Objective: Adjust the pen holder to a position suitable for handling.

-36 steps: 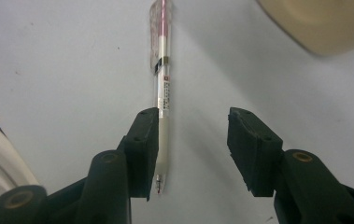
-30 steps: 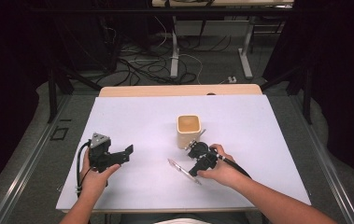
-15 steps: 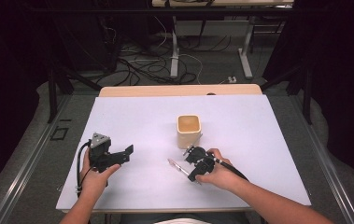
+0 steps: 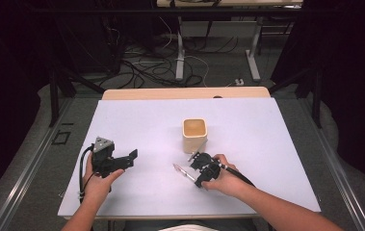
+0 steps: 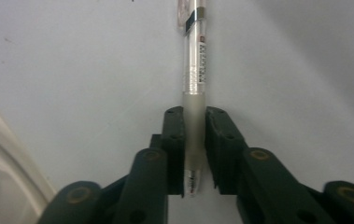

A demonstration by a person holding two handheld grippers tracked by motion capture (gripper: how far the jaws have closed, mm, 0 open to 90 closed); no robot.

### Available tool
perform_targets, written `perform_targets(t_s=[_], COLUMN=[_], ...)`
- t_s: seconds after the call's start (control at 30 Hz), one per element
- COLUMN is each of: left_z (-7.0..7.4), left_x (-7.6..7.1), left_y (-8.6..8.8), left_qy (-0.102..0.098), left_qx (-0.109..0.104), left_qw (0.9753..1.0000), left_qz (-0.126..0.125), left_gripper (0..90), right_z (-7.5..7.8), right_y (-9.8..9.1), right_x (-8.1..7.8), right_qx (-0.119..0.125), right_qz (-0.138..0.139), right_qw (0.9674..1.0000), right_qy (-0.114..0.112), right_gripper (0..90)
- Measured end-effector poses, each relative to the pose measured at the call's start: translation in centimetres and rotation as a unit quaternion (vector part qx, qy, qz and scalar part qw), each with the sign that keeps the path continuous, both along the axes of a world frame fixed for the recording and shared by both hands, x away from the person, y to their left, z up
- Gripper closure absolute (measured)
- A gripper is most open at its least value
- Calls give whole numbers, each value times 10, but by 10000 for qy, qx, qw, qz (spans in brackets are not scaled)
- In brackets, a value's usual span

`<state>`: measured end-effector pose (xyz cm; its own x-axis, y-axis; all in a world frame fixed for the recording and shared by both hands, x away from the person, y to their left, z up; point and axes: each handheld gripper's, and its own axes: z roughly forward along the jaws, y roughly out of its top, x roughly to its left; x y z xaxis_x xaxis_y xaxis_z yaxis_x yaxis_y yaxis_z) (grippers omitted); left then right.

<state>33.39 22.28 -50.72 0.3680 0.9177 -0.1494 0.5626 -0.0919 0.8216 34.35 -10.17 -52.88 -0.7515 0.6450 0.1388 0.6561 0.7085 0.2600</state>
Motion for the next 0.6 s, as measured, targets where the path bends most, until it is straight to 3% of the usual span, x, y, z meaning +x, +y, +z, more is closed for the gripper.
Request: perform_targets(t_s=[0.13, 0.17, 0.23, 0.27, 0.6], left_z=[0, 0, 0, 0, 0], left_x=[0, 0, -1, -1, -2], left_y=[1, 1, 1, 1, -4], left_qy=[6, 12, 6, 6, -100], left_qx=[-24, -16, -1, -1, 177], left_qw=[10000, 10000, 10000, 10000, 9998], left_qz=[22, 15, 8, 8, 9], left_gripper=[57, 57, 57, 57, 57], right_z=[0, 1, 0, 1, 2], right_y=[1, 1, 0, 1, -1], right_x=[2, 2, 4, 4, 5], right_qx=[50, 112, 92, 173, 230], right_qz=[-66, -146, -128, -203, -208], right_qw=[9998, 9994, 9995, 9988, 9983], right_qy=[154, 280, 285, 410, 484], right_gripper=[799, 800, 801, 801, 803])
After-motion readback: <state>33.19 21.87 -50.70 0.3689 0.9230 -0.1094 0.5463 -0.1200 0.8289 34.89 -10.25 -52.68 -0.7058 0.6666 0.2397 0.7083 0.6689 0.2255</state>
